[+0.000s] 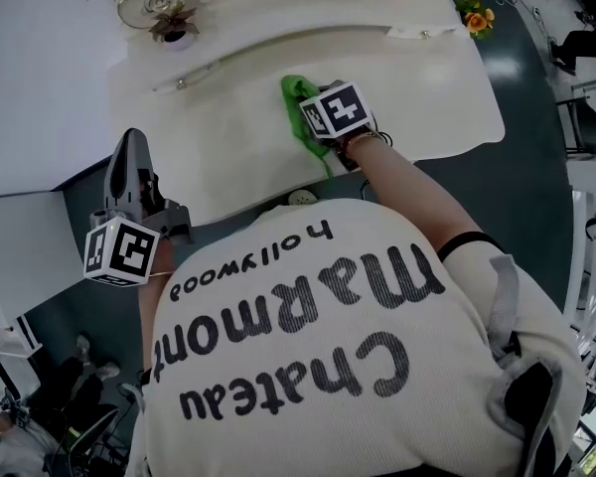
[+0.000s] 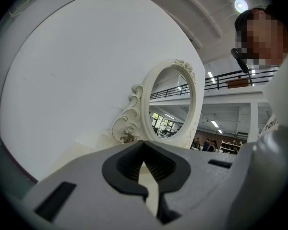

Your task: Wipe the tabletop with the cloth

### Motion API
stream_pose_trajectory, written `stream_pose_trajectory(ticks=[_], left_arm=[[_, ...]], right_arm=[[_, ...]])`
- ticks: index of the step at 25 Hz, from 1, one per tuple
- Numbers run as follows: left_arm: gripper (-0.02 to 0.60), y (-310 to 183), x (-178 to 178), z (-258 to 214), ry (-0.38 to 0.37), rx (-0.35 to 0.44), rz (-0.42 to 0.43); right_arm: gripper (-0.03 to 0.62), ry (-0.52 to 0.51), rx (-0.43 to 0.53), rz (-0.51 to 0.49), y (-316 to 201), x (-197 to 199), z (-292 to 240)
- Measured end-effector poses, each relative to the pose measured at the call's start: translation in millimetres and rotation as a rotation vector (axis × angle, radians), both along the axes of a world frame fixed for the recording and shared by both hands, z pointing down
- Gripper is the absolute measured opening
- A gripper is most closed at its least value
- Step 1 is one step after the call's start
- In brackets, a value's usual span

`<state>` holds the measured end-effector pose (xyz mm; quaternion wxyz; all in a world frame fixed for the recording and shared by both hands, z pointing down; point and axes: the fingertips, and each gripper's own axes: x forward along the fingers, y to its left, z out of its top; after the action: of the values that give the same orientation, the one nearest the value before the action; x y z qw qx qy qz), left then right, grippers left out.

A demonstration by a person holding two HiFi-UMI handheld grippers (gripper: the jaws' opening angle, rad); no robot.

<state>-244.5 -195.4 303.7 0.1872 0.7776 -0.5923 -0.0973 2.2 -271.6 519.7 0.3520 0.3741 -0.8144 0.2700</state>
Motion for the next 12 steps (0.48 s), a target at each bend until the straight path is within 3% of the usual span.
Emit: stream_pose_trajectory(ticks=[12], left_arm=[[0.008, -6.0, 6.2, -4.3, -0.003, 0.009, 0.013]], right_arm=[[0.098, 0.003, -0.006, 0.045, -2.8, 23.3, 0.6]])
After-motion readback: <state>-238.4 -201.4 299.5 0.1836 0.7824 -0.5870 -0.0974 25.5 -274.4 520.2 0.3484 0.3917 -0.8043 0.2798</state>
